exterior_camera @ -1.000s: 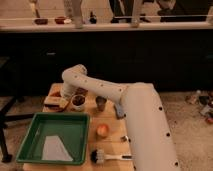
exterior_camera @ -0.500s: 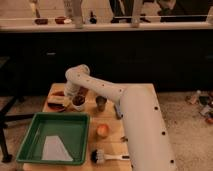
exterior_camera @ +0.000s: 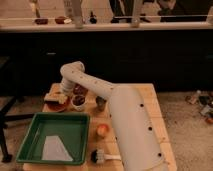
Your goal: Wipe red bowl with eraser
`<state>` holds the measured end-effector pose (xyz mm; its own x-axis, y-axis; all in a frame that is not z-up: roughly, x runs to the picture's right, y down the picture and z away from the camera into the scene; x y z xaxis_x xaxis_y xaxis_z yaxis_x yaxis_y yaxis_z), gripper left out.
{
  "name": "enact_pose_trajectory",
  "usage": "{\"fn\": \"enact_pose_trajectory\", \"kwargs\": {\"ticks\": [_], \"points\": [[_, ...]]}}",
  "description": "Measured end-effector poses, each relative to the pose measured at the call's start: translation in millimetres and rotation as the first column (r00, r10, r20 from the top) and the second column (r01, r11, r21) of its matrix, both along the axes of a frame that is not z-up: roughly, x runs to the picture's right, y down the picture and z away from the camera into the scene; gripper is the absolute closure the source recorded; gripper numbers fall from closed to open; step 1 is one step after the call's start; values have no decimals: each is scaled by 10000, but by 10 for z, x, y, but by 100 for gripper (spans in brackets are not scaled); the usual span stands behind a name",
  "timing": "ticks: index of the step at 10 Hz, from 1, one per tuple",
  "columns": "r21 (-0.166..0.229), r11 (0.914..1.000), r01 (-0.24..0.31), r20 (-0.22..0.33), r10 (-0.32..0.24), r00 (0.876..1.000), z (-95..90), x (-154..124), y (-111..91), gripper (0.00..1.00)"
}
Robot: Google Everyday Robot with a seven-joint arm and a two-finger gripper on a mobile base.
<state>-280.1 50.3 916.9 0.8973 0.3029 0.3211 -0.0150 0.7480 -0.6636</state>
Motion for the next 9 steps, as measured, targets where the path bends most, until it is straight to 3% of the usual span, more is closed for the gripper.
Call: {"fn": "enact_pose_trajectory", "kwargs": {"ticks": [4, 9], "points": [[44, 9989, 475, 481, -477, 9977, -80, -242, 60, 100], [177, 9994, 297, 622, -308, 9976, -307, -140, 44, 100]]}}
